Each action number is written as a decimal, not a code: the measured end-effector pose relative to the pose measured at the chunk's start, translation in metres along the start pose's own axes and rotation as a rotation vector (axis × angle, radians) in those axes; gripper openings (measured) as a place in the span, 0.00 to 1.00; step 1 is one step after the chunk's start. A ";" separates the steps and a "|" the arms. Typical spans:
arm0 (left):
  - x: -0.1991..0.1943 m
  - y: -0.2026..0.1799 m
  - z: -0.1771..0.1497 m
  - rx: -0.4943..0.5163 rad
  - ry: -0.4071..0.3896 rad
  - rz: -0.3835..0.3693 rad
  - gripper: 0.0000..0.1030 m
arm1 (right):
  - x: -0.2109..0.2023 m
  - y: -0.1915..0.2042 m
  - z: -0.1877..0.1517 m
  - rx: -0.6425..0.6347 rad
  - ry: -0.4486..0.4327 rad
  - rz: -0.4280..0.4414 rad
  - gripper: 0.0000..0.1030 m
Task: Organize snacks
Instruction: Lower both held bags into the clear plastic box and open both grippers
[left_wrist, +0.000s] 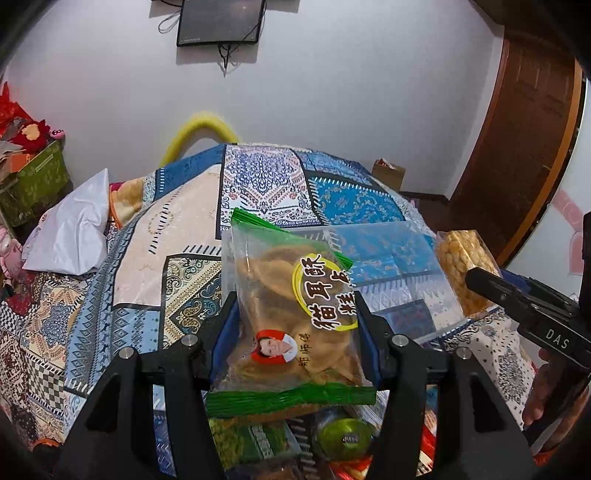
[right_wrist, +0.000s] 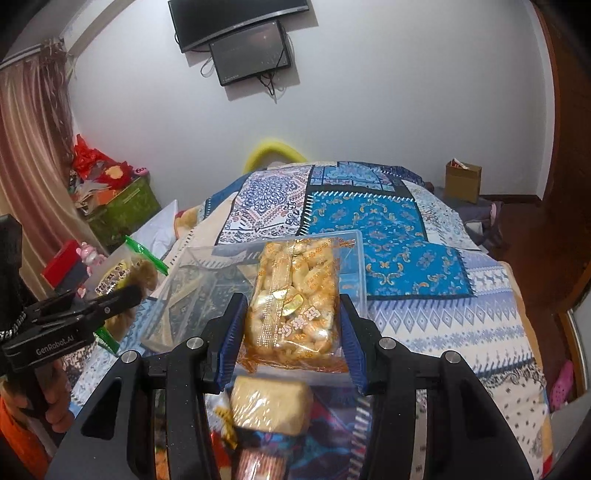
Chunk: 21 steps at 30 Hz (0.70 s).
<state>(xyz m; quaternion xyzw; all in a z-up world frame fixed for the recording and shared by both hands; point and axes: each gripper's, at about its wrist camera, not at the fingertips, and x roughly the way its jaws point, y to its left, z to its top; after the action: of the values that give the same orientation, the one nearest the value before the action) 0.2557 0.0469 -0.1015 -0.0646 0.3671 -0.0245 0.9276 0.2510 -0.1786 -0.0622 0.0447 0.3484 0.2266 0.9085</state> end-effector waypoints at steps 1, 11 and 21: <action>0.006 0.000 0.001 0.004 0.009 0.003 0.55 | 0.006 0.000 0.002 0.002 0.008 -0.002 0.44; 0.054 -0.004 0.005 0.019 0.078 0.031 0.55 | 0.050 0.000 0.003 -0.019 0.100 -0.004 0.44; 0.093 -0.010 -0.001 0.036 0.172 0.035 0.55 | 0.078 0.000 -0.009 -0.026 0.197 -0.004 0.44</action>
<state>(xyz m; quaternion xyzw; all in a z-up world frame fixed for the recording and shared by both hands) 0.3225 0.0281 -0.1639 -0.0389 0.4458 -0.0203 0.8941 0.2965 -0.1448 -0.1171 0.0098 0.4331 0.2326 0.8708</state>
